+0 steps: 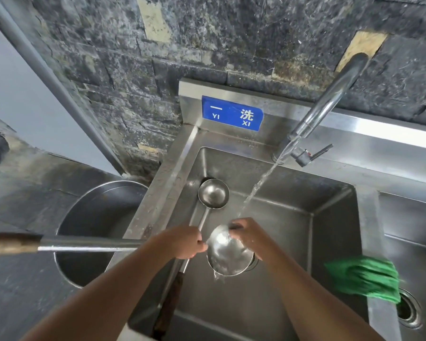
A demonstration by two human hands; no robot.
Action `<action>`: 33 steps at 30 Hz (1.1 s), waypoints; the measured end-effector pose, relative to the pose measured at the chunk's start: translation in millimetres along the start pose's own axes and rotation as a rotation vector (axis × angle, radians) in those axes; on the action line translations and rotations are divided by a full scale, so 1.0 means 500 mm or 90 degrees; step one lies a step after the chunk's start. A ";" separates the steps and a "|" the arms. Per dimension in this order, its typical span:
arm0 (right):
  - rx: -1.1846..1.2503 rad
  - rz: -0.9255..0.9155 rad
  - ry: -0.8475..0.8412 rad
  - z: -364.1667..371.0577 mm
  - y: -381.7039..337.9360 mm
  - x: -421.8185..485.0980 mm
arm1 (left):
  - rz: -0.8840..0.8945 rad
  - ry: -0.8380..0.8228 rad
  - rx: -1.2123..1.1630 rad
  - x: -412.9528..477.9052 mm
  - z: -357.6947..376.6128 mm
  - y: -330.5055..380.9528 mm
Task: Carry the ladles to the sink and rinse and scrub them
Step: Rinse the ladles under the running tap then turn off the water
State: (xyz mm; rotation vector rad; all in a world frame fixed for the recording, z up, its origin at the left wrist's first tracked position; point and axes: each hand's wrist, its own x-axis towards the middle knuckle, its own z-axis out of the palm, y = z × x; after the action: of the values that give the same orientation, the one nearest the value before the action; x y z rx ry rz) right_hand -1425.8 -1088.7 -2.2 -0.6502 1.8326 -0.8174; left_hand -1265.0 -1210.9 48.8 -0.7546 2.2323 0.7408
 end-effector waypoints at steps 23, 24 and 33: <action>0.658 0.052 0.144 0.068 -0.023 -0.025 | -0.024 0.310 -0.330 0.087 0.042 0.106; 0.742 0.059 0.120 0.082 -0.033 -0.023 | -0.029 0.306 -0.357 0.093 0.045 0.114; 0.710 0.082 0.225 -0.049 -0.037 -0.016 | -0.035 0.302 -0.322 0.086 0.010 0.116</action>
State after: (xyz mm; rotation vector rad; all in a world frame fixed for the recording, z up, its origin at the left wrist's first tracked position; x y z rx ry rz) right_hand -1444.1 -1088.4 23.4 0.3436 1.3615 -1.7148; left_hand -1328.9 -1181.7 31.7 -1.3478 2.4426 1.2248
